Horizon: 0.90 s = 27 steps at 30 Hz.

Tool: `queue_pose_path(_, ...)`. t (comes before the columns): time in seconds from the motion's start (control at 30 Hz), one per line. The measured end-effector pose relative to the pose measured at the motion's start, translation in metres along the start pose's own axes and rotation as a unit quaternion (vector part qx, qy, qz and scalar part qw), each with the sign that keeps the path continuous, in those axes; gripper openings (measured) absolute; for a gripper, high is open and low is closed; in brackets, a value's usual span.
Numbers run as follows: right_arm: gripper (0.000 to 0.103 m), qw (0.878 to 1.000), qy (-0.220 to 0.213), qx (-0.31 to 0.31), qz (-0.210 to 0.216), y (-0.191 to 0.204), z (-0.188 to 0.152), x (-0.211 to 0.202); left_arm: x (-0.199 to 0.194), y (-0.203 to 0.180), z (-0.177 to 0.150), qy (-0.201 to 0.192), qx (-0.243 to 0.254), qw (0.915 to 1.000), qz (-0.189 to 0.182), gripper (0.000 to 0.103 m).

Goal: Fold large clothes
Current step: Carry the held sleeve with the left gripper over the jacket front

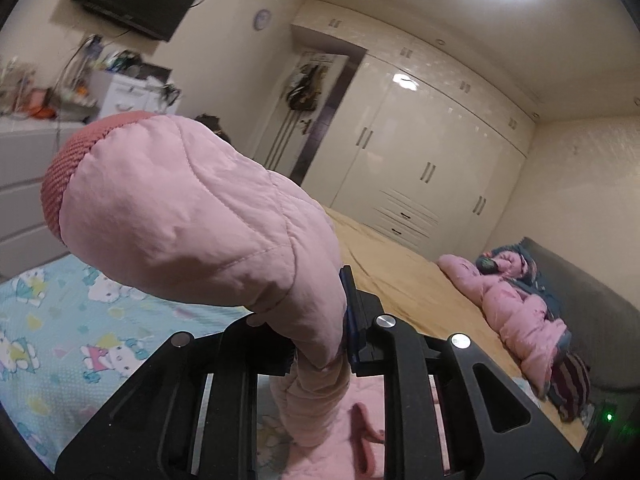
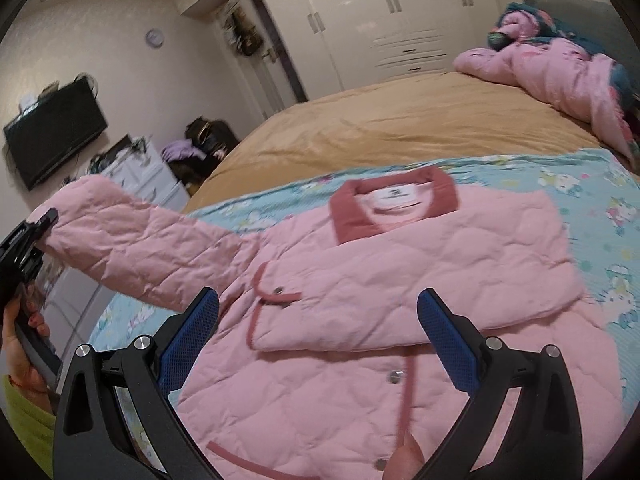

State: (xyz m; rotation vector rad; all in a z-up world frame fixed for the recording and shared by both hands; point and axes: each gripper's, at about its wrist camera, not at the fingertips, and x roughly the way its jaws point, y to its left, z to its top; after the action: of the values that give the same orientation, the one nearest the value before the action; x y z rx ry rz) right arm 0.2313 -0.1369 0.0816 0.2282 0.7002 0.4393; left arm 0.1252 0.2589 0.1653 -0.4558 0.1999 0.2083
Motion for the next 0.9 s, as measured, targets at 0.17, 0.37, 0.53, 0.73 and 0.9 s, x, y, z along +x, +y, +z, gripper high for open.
queue_pose_path(0.17,0.099,0.999,-0.014,0.034,-0.018,-0.036,0.002,-0.023,0.005,-0.040,0.000,0.006,0.030,0.9993,-0.022,0.012)
queue_pose_path(0.37,0.099,0.997,-0.025,0.065,-0.034,-0.072,-0.003,-0.046,0.017,-0.084,-0.009,0.024,0.063,0.9968,-0.042,0.011)
queue_pose_path(0.53,0.099,0.995,-0.033,0.081,-0.043,-0.092,-0.006,-0.059,0.030,-0.118,-0.021,0.040,0.088,0.9933,-0.064,0.011)
queue_pose_path(0.73,0.099,0.993,-0.043,0.098,-0.052,-0.114,-0.009,-0.072,0.048,-0.160,-0.046,0.070,0.125,0.9856,-0.089,0.011)
queue_pose_path(0.9,0.099,0.990,-0.049,0.116,-0.059,-0.133,-0.011,-0.082,0.067,-0.190,-0.077,0.108,0.152,0.9760,-0.113,0.011)
